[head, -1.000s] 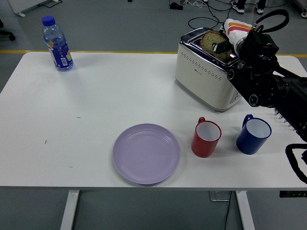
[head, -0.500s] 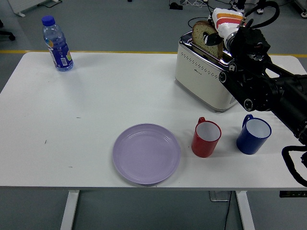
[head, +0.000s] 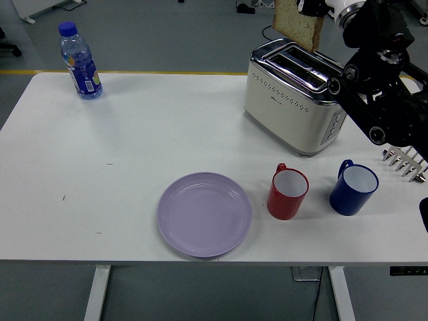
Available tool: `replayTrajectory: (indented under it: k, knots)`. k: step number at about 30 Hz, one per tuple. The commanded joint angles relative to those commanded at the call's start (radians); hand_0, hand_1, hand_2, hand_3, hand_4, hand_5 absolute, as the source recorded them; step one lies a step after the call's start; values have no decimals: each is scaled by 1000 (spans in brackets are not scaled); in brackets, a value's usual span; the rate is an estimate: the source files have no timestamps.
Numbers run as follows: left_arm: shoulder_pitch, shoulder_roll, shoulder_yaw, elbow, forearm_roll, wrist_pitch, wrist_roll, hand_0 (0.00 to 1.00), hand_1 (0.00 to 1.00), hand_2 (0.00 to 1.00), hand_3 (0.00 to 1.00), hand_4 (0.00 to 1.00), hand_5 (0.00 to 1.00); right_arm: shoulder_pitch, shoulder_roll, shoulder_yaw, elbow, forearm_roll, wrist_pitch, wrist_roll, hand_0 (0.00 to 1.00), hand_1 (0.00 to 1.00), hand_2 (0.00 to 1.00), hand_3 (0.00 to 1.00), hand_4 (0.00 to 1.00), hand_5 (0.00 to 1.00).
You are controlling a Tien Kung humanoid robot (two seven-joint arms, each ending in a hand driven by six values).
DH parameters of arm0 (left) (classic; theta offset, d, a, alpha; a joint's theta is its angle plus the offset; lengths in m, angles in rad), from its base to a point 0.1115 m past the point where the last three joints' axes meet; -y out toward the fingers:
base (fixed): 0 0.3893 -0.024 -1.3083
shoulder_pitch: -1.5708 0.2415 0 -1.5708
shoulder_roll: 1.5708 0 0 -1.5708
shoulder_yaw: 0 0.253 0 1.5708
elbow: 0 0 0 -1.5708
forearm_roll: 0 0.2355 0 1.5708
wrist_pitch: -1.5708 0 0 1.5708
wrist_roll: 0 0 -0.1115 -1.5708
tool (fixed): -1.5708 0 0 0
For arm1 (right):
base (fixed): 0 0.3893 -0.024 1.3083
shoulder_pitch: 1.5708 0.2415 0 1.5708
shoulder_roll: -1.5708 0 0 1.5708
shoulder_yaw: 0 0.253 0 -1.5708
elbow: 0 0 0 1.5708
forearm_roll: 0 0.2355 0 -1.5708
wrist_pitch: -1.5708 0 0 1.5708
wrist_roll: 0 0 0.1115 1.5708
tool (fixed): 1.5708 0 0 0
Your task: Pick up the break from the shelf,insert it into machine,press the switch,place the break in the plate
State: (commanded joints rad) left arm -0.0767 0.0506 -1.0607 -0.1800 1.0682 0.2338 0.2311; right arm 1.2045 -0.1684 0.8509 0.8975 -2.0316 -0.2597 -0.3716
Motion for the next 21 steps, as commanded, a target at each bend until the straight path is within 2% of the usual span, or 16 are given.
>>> replayTrajectory:
  k: [3, 7, 12, 18, 21]
  knots:
    - [-2, 0, 0, 0, -1, 0, -1, 628, 508, 477, 482, 288, 857, -27, -36, 20, 81, 31, -14, -9, 134, 226, 337, 461, 519, 116]
    - [-3, -2, -1, 0, -7, 0, -4, 628, 508, 478, 481, 287, 858, -81, -102, 3, 229, 187, -21, -31, 123, 221, 335, 459, 503, 112]
    - [-3, -5, -4, 0, -1, -1, -2, 628, 510, 479, 483, 286, 856, -145, -179, -60, 409, 389, 5, -63, 115, 218, 330, 458, 493, 108]
    - [0, -9, -7, 0, 7, -6, 1, 627, 510, 480, 486, 285, 857, -205, -228, -142, 586, 642, 38, -82, 111, 212, 327, 455, 485, 106]
    - [1, -10, -7, 0, 8, -8, 2, 627, 510, 480, 486, 285, 857, -221, -233, -164, 623, 772, 43, -84, 111, 212, 327, 455, 485, 106]
